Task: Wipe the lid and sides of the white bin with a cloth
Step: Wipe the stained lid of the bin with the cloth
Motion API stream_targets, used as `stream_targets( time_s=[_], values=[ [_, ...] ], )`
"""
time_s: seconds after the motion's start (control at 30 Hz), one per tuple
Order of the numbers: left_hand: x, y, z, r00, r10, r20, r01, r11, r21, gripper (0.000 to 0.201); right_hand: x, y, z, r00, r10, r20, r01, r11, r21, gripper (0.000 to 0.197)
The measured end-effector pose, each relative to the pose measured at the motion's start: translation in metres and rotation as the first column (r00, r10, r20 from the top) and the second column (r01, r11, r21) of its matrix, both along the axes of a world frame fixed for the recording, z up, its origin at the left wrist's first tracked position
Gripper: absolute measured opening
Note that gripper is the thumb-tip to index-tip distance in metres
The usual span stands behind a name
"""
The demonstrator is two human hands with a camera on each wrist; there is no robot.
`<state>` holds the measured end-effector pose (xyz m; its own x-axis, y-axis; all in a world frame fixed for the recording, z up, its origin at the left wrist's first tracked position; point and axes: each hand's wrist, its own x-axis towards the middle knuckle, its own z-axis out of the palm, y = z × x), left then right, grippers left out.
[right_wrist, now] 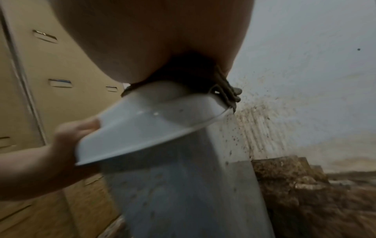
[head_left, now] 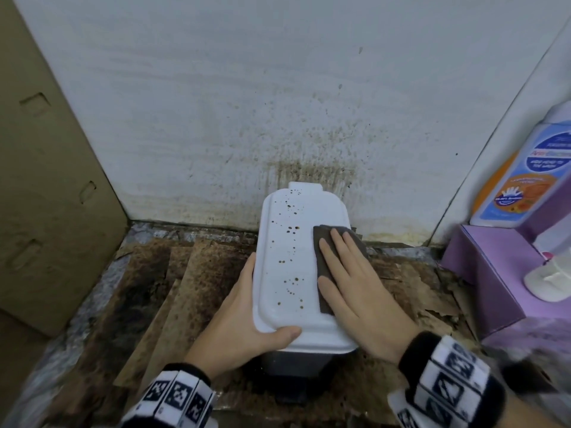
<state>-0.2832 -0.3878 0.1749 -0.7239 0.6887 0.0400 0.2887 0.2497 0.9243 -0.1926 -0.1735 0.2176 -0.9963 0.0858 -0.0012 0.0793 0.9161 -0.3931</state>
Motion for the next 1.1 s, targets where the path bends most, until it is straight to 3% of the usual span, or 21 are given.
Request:
stream_targets(
  time_s=[0.17,0.33,0.5,0.8,1.1],
  values=[
    [0.003,0.002,-0.001,1.0,0.007,0.006,-0.007,1.0,0.014,0.117,0.036,-0.022,-0.005,0.999,-0.022,-0.03,0.022,1.0,0.008,0.067],
    [0.005,0.003,-0.002,1.0,0.007,0.024,-0.009,0.999,0.047,0.113,0.034,-0.016,-0.003,1.0,0.008,-0.013,-0.007,0.999,0.045,0.069],
    [0.003,0.002,-0.005,0.998,0.005,0.056,-0.008,0.999,0.05,0.114,-0.019,0.02,0.002,0.996,0.08,0.04,-0.084,0.99,0.116,0.073],
    [0.003,0.004,-0.004,0.997,0.016,0.076,-0.022,0.997,0.074,0.111,-0.139,0.07,0.012,0.991,0.019,0.134,-0.042,0.984,0.174,0.065],
    [0.005,0.003,-0.004,0.997,0.024,0.07,-0.028,0.998,0.053,0.113,-0.141,0.075,0.011,0.989,0.057,0.139,-0.083,0.979,0.186,0.063]
  ],
)
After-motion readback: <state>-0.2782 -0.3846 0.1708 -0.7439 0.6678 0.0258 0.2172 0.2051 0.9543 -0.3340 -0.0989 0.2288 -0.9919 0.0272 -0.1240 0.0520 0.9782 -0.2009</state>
